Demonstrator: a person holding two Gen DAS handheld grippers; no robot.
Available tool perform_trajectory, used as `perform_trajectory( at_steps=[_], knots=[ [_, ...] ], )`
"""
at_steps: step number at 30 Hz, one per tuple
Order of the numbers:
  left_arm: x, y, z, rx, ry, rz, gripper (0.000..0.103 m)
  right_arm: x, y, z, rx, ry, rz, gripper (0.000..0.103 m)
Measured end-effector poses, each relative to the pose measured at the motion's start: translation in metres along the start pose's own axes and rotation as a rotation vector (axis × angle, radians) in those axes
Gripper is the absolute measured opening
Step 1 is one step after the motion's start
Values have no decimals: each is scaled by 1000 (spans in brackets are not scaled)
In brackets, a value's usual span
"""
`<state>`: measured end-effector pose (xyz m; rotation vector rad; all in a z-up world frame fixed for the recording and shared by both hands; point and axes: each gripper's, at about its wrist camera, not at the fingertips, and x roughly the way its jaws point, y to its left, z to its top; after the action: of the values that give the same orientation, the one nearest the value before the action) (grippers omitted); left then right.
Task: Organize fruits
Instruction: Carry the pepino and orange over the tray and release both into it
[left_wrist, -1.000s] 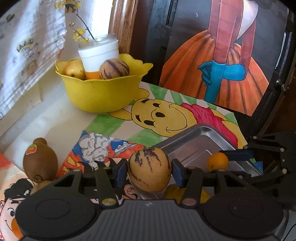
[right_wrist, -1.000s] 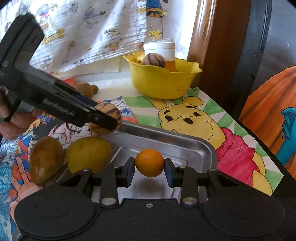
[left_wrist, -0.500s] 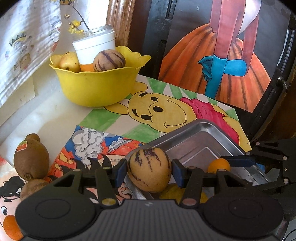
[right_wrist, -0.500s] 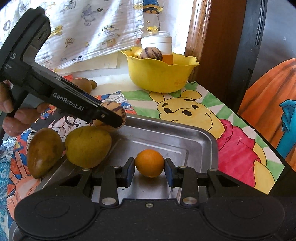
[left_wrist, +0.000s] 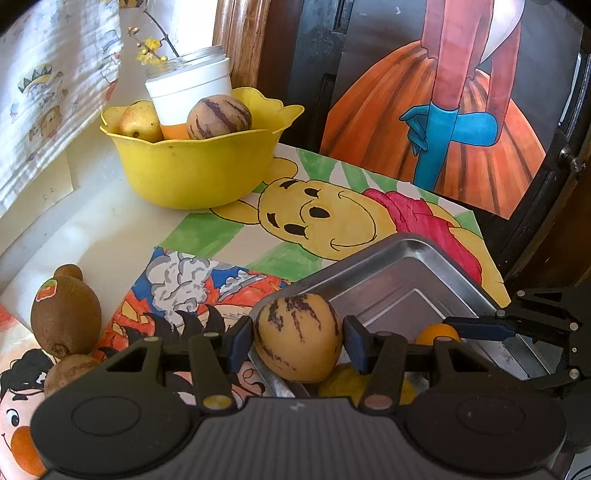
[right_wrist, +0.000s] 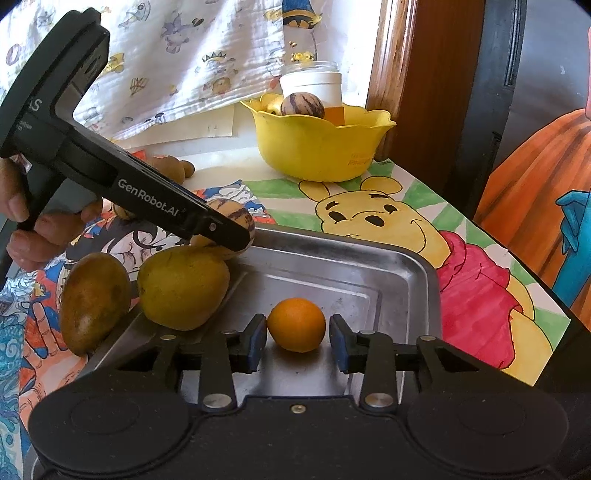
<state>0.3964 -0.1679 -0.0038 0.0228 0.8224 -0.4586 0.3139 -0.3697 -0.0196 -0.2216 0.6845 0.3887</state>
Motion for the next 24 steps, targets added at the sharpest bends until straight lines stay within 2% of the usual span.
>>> perform_trajectory(
  at_steps=[2, 6, 9, 11, 19, 24],
  knots=[
    [0, 0, 0, 0, 1, 2, 59, -2, 0, 0, 9, -6, -1, 43],
    [-3, 0, -2, -13, 3, -3, 73, -11, 2, 0, 25, -21, -7, 48],
    [-9, -2, -3, -6, -5, 7, 74, -21, 5, 0, 36, -33, -16, 51],
    [-17, -3, -3, -15, -14, 11, 76, -29, 6, 1, 46, -40, -29, 58],
    [-82, -8, -12, -29, -150, 53, 100, -74, 21, 6, 104, -115, -53, 84],
    [-134, -12, -25, -38, -249, 100, 103, -109, 41, 13, 137, -155, -78, 100]
  ],
)
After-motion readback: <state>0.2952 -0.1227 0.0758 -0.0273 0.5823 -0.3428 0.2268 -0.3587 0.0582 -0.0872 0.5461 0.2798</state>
